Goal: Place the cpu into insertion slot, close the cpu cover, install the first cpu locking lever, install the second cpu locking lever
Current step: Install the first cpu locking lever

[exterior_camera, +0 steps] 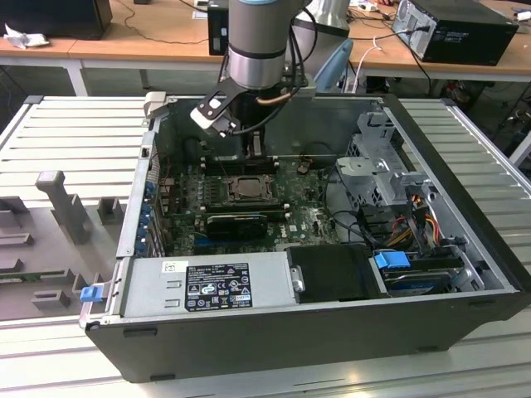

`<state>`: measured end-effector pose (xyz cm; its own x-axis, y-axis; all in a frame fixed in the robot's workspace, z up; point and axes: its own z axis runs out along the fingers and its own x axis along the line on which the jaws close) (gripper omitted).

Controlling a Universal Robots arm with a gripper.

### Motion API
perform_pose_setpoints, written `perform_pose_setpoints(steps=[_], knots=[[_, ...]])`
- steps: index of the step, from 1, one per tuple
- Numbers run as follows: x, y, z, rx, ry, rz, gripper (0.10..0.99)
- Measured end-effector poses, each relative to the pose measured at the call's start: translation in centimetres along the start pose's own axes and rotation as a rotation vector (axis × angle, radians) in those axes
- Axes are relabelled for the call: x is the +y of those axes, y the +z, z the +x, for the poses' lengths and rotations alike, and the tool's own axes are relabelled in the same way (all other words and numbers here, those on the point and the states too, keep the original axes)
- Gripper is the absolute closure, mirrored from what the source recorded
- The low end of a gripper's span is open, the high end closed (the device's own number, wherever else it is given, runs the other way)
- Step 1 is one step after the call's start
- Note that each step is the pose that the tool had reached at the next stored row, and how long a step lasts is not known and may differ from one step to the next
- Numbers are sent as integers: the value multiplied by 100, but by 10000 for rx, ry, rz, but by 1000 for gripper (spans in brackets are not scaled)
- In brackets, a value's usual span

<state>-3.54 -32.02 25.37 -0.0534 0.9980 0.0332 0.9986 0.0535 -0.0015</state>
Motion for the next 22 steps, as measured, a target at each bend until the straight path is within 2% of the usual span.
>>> perform_pose_setpoints(steps=[1, 4, 5, 6, 7, 12, 22], knots=[[0, -42, 3, -16, -1, 2, 980], [0, -237, 17, -96, -1, 6, 980], [1, -238, 17, -114, -154, 9, 980], [0, -238, 17, -117, -551, 22, 980], [0, -238, 17, -120, -1234, 41, 980], [0, -235, 18, -120, -2641, 79, 980], [0, -235, 18, -122, -3636, 106, 980]])
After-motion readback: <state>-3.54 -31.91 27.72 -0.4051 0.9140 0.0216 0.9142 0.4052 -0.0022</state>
